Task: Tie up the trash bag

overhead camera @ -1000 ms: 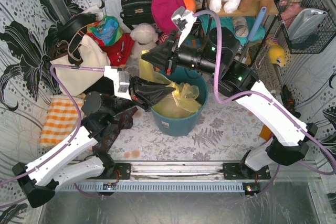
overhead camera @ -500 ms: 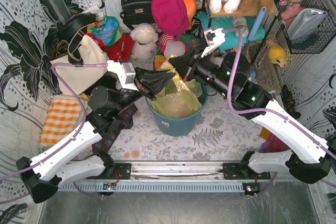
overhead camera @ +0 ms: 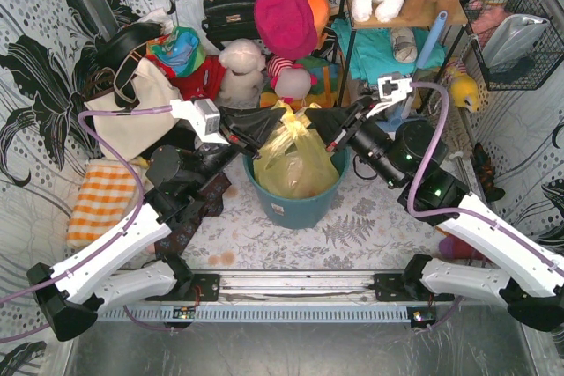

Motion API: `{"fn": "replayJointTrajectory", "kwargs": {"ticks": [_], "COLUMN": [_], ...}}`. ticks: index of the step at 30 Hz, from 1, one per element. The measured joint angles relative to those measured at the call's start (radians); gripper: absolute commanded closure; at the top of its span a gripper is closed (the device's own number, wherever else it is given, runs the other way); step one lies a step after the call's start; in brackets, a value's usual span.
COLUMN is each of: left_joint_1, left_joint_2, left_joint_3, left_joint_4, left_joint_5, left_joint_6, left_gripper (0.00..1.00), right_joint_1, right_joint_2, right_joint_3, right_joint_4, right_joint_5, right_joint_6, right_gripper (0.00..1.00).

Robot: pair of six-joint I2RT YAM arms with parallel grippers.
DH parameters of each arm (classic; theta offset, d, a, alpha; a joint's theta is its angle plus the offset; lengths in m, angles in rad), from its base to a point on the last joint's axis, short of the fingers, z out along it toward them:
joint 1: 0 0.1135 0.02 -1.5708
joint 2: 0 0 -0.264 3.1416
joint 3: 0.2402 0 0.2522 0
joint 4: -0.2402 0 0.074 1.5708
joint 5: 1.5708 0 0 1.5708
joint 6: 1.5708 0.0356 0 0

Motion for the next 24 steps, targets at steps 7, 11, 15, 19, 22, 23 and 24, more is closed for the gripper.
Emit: {"fn": "replayJointTrajectory", "kwargs": {"ticks": [7,11,15,19,22,23,24], "left_joint_1": [0.0,0.0,0.0,0.001,0.005,0.005,0.006], "left_joint_2": [0.001,0.001,0.002,0.01,0.015,0.016,0.016], "left_joint_3": [0.0,0.0,0.0,0.0,0.0,0.0,0.0], "left_joint_4": [0.003,0.001,-0.013,-0.021,-0.024,-0.026,-0.028], "left_joint_5": [-0.018,-0.023,-0.03,-0.042,-0.046,-0.047,-0.049], "left_joint_6": [0.0,0.0,0.001,0.001,0.0,0.0,0.0], "left_gripper": [1.0,1.0,1.0,1.0,1.0,1.0,1.0], "right_joint_1": [0.0,0.0,0.0,0.0,0.0,0.0,0.0], "right_joint_2": [-0.014,-0.034,-0.068,-0.08,-0.08,-0.08,-0.079], "right_joint_3": [-0.095,-0.127,-0.156,-0.16,-0.167,-0.167,-0.168], "right_joint_4": [0.142,0.192,0.227,0.255,0.275,0.277,0.278], "right_joint_5": [-0.148,-0.211,-0.241,-0.285,-0.334,-0.354,-0.374], "right_joint_6": [-0.106,-0.192,-0.265,-0.318,-0.351,-0.361,-0.37], "right_gripper": [1.0,1.0,1.0,1.0,1.0,1.0,1.0]}}
